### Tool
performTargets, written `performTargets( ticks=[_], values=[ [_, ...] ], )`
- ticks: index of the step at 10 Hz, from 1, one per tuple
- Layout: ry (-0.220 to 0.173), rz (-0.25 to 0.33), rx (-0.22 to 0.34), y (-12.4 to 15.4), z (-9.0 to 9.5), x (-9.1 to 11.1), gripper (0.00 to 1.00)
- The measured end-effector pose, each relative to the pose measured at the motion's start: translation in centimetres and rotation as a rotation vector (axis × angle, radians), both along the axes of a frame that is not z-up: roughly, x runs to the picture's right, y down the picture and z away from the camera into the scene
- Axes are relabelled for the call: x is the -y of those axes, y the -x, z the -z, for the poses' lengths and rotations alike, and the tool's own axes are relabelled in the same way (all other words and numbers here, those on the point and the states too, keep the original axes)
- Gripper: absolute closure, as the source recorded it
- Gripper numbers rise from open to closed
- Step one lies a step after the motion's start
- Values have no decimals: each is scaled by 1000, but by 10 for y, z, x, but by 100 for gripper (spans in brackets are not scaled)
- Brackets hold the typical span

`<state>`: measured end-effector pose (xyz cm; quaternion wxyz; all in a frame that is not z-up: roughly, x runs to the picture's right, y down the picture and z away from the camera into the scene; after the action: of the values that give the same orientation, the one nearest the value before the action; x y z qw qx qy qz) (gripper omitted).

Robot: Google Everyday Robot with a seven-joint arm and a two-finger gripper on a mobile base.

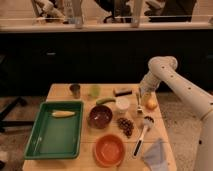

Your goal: Wipe table surface with eraser

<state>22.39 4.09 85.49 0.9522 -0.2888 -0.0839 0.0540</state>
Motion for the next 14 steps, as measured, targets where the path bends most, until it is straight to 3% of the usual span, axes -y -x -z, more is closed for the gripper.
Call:
performTargets(
  ticks=[3, 5, 10, 11, 14],
  values=[
    [-12, 40, 37, 22, -15, 1, 20],
    [8, 99, 83, 36, -22, 0, 20],
    [8, 106, 88, 39, -24, 0, 20],
    [-6, 96, 93, 38, -24, 1, 20],
    [-144, 12, 180, 35, -38, 3, 20]
  ],
)
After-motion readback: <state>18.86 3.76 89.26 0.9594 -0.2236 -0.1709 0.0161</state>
